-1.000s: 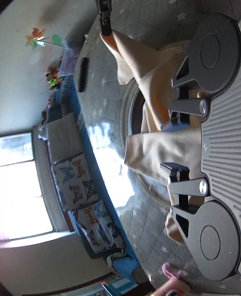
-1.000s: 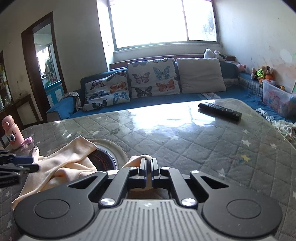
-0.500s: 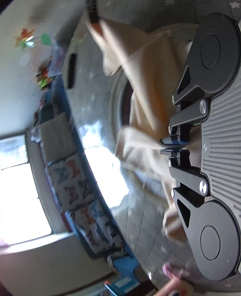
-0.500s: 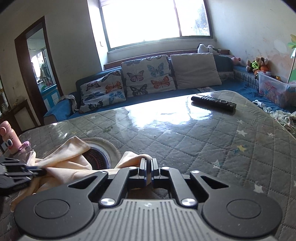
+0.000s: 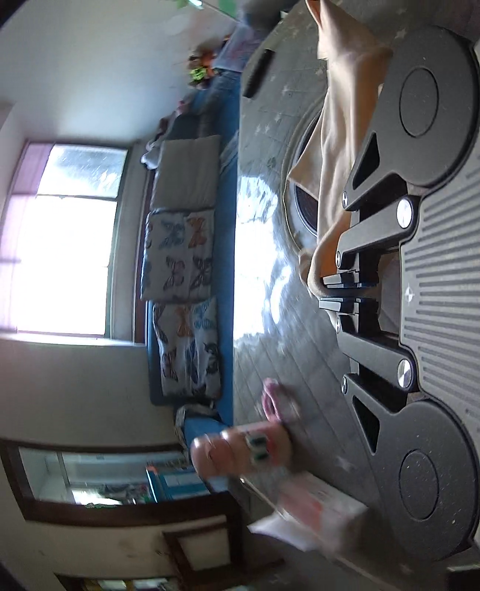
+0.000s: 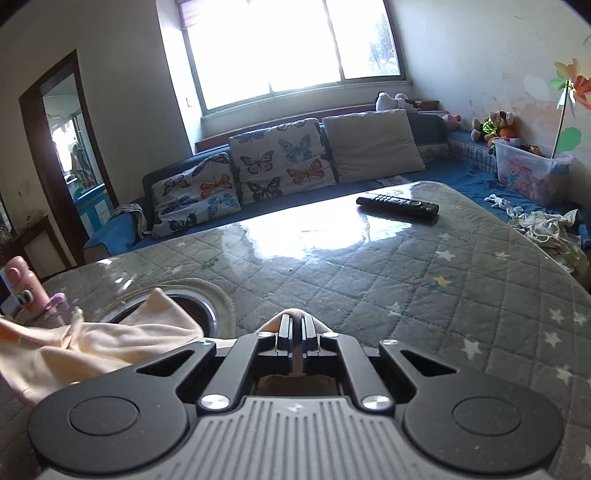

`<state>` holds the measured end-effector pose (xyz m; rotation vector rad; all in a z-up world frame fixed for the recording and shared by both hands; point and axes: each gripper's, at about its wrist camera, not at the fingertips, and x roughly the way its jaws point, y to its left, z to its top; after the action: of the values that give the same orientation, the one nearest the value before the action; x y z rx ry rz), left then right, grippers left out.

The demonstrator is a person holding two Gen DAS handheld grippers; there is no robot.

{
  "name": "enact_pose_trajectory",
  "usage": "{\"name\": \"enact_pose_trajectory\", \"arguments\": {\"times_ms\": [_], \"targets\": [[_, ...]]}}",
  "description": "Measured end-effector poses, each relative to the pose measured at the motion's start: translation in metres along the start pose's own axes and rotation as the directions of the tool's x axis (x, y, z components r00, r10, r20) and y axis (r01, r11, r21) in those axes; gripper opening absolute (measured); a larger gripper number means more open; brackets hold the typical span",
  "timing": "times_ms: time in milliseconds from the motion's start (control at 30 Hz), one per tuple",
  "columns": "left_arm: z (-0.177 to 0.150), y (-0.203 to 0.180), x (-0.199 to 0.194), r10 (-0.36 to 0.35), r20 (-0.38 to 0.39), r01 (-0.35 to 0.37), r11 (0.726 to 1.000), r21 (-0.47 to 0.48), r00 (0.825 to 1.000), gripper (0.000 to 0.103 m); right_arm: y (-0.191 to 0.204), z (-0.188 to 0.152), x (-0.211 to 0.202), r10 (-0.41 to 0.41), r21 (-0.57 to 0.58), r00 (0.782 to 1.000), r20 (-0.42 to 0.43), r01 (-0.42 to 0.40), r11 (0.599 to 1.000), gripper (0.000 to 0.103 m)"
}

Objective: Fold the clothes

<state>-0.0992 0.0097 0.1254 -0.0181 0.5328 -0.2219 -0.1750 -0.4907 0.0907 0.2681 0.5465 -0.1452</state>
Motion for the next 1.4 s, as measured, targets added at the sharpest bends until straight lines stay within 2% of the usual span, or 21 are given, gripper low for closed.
{"name": "enact_pose_trajectory", "arguments": {"times_ms": [67, 133, 200, 333, 400, 467, 500, 700, 800, 1000, 1100, 1167, 1300, 1400], "targets": [[-0.004, 0.012, -0.013, -0.010, -0.014, 0.010, 0.999, -0.049, 1.000, 0.005, 0.001, -0.001, -0.012, 0.009, 0.000, 1.000, 0.004, -0.009, 1.000, 0.004], [-0.005, 0.018, -0.014, -0.011, -0.042, 0.008, 0.998, -0.054, 0.999, 0.005, 0.006, -0.002, -0.023, 0.025, -0.016, 1.000, 0.006, -0.025, 1.000, 0.004], [-0.008, 0.021, -0.012, -0.006, -0.077, 0.002, 0.998, -0.057, 0.997, 0.006, 0.011, -0.003, -0.023, 0.005, -0.047, 1.000, 0.002, -0.005, 0.999, 0.004], [-0.024, 0.023, -0.005, 0.031, -0.124, -0.037, 0.998, -0.048, 0.992, 0.010, 0.008, -0.014, -0.011, -0.030, -0.055, 0.997, -0.066, 0.026, 0.998, 0.007], [-0.033, 0.023, -0.004, 0.041, -0.134, -0.047, 0.998, -0.043, 0.990, 0.018, 0.004, -0.018, -0.009, -0.047, -0.051, 0.996, -0.080, 0.043, 0.998, 0.011], [-0.041, 0.021, -0.007, 0.047, -0.140, -0.049, 0.999, -0.014, 0.989, 0.040, -0.002, -0.020, -0.012, -0.049, -0.039, 0.995, -0.088, 0.045, 0.998, 0.013], [-0.045, 0.018, -0.011, 0.055, -0.140, -0.054, 0.998, 0.010, 0.989, 0.045, -0.004, -0.021, -0.014, -0.048, -0.042, 0.995, -0.089, 0.045, 0.998, 0.013], [-0.063, 0.002, -0.038, 0.064, -0.141, -0.050, 0.993, 0.103, 0.988, 0.051, 0.003, -0.019, -0.033, -0.033, -0.125, 0.996, -0.080, 0.023, 0.992, 0.015], [-0.066, -0.007, -0.058, 0.033, -0.112, -0.018, 0.991, 0.130, 0.993, 0.056, 0.014, -0.016, -0.042, 0.000, -0.176, 0.997, -0.082, -0.014, 0.984, 0.018], [-0.067, -0.040, -0.072, -0.081, -0.122, 0.105, 0.974, 0.199, 0.989, 0.056, 0.039, -0.009, -0.056, 0.066, -0.277, 0.992, -0.104, -0.093, 0.956, 0.019], [-0.058, -0.050, -0.063, -0.136, -0.120, 0.157, 0.969, 0.189, 0.983, 0.056, 0.048, -0.002, -0.057, 0.082, -0.311, 0.991, -0.109, -0.112, 0.944, 0.019], [-0.046, -0.053, -0.049, -0.118, -0.099, 0.135, 0.972, 0.190, 0.988, 0.056, 0.054, 0.002, -0.050, 0.091, -0.322, 0.989, -0.118, -0.125, 0.939, 0.019], [-0.012, -0.049, -0.012, -0.085, -0.090, 0.096, 0.988, 0.123, 0.992, 0.057, 0.073, 0.008, -0.015, 0.124, -0.335, 0.978, -0.169, -0.175, 0.926, 0.019], [0.014, -0.041, 0.019, -0.063, -0.091, 0.072, 0.993, 0.090, 0.994, 0.064, 0.090, 0.014, 0.013, 0.148, -0.348, 0.969, -0.196, -0.210, 0.914, 0.019]]}}
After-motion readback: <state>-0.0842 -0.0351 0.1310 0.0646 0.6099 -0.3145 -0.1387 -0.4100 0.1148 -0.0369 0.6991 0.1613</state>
